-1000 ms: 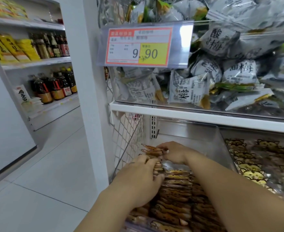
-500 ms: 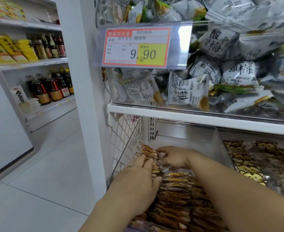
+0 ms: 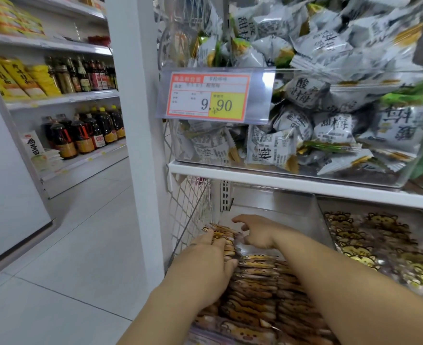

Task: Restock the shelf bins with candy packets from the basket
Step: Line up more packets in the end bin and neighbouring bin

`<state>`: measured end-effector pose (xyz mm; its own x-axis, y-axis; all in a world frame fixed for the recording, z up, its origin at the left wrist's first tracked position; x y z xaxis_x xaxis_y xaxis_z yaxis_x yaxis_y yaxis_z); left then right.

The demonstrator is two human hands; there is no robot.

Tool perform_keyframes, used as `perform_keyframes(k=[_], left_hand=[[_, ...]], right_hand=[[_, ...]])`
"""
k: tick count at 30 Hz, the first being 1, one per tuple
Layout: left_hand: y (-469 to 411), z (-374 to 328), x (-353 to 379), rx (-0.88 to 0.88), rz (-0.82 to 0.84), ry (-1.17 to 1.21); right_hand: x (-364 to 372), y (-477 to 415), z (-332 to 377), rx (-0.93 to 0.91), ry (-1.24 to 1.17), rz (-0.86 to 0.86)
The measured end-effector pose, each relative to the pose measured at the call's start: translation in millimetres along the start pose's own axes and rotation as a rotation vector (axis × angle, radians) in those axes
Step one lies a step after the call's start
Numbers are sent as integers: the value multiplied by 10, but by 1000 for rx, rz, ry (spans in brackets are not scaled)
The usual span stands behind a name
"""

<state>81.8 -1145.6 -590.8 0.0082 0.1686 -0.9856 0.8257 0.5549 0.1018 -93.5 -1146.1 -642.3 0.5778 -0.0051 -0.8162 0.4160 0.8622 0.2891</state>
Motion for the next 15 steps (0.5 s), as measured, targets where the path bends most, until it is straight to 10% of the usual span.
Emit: perform_keyframes(k=[15], left_hand=[[1626, -671, -223, 180, -313, 155]], right_hand=[[-82, 2795, 789, -499, -156, -290]])
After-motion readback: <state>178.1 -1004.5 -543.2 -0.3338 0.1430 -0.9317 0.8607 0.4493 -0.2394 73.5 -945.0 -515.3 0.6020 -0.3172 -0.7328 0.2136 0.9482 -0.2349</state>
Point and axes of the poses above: each hand's wrist, its own y-axis away from the middle knuckle, its own x-axis out of the palm, z = x × y, the point moved 8 cm from there along -y, towards the middle knuckle, and after that the axes turned 6 degrees about -y, right-handed, at the moved point
